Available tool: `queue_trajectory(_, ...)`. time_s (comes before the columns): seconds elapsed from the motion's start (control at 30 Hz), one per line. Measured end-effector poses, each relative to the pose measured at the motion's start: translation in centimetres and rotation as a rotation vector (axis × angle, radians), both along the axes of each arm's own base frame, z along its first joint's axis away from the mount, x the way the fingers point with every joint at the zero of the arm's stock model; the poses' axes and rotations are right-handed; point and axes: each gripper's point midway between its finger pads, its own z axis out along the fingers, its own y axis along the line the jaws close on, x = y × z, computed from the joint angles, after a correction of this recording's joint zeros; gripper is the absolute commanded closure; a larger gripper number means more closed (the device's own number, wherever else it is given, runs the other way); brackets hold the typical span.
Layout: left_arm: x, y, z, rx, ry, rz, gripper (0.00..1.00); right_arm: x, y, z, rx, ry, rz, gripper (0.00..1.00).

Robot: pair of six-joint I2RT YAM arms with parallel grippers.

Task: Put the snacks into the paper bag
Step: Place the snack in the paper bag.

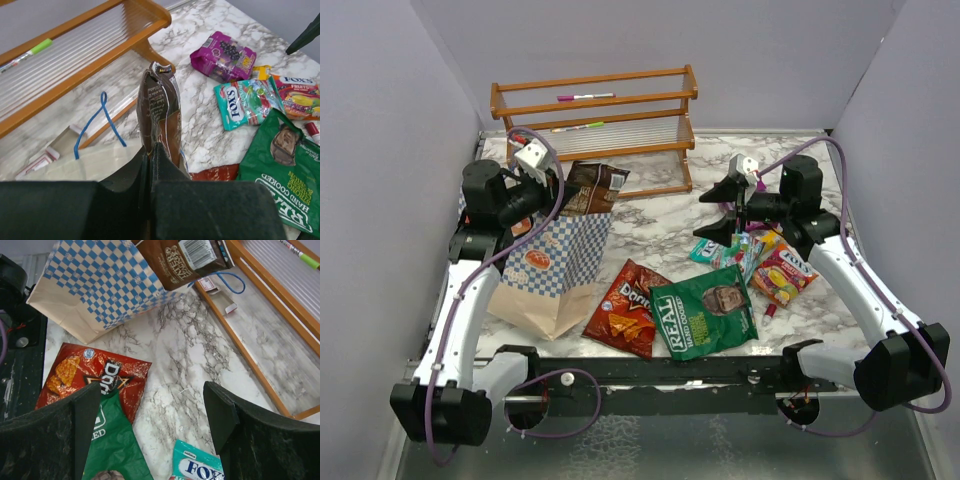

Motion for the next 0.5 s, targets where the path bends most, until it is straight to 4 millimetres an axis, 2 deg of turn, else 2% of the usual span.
queue_trajectory(0.1, 1.4, -0.9, 0.6, -0.034, -0.02, -0.048, 1.0, 0.2, 0.2, 0.1, 0.007, -0.009, -0.003, 0.18)
queue_trajectory(0.2, 2.0, -1.4, 1.4, -0.048, -0.044, -0.075, 1.0, 0.1, 0.3, -0.4, 0.007, -0.001, -0.004, 0.18)
queue_trajectory(0.33, 1.6, -1.2, 2.4, -0.023, -0.079, -0.08, 1.0, -0.2, 0.8, -1.0, 0.001, 0.013, 0.006, 0.17)
queue_trajectory(0.5, -0.2, 0.3, 1.6, 0.066, -0.06, -0.022, 1.0, -0.6, 3.0, -1.9, -0.012, 0.025, 0.059, 0.17)
